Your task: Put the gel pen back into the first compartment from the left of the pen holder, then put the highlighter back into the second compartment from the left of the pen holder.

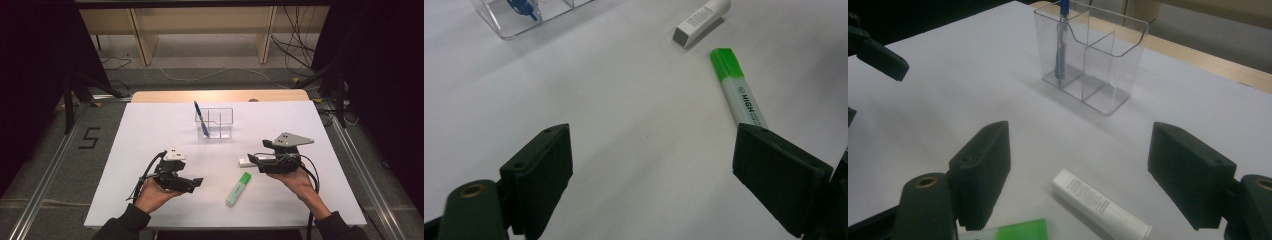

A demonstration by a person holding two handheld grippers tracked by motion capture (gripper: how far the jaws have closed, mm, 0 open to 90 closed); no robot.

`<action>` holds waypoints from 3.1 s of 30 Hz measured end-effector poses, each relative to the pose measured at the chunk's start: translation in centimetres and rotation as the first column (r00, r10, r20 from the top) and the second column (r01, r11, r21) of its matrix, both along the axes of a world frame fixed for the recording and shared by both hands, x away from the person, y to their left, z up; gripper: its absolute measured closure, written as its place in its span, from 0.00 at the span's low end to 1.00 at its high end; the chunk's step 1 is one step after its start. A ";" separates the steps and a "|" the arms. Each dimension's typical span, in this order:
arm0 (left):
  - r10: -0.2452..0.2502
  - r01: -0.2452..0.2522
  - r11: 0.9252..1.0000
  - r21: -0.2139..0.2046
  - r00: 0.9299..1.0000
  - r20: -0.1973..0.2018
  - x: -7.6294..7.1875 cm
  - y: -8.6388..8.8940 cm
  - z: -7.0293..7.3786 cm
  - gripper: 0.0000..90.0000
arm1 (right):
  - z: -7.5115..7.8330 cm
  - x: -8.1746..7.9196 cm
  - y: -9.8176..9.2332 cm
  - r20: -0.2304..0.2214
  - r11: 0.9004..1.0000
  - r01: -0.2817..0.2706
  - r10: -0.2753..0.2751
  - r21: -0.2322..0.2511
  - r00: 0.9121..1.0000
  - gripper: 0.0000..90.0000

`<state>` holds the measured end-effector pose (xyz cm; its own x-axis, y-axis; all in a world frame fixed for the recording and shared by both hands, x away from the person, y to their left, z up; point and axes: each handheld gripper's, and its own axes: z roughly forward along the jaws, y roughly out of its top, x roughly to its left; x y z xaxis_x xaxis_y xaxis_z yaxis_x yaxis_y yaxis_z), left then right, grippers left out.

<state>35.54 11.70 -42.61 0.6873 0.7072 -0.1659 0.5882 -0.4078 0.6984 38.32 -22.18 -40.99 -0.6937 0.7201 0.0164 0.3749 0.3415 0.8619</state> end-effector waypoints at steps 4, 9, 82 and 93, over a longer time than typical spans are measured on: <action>-0.011 0.011 1.000 0.014 1.000 -0.017 0.1 -0.7 -0.1 0.18 | -0.2 -0.2 -0.2 0.000 1.000 0.004 -0.004 -0.004 1.000 0.29; -0.023 0.024 0.999 0.028 0.999 -0.028 0.2 -1.4 -0.1 0.18 | -0.5 -0.4 -0.5 -0.005 1.000 0.009 -0.009 -0.001 1.000 0.29; -0.194 0.227 0.951 0.209 0.967 -0.165 1.8 -12.8 -1.9 0.22 | -1.0 -1.6 -2.8 -0.014 0.999 0.043 -0.043 0.001 0.999 0.27; -0.222 0.269 0.934 0.237 0.953 -0.206 1.7 -13.9 -2.5 0.37 | -1.0 -1.5 -3.0 -0.008 0.999 0.051 -0.051 -0.015 0.999 0.27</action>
<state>37.20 -2.16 -45.10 0.8217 0.5545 -0.1313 0.5487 -0.7077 0.4451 36.81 -25.22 -42.00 -0.6561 0.7546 0.0113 0.3995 0.3346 0.8535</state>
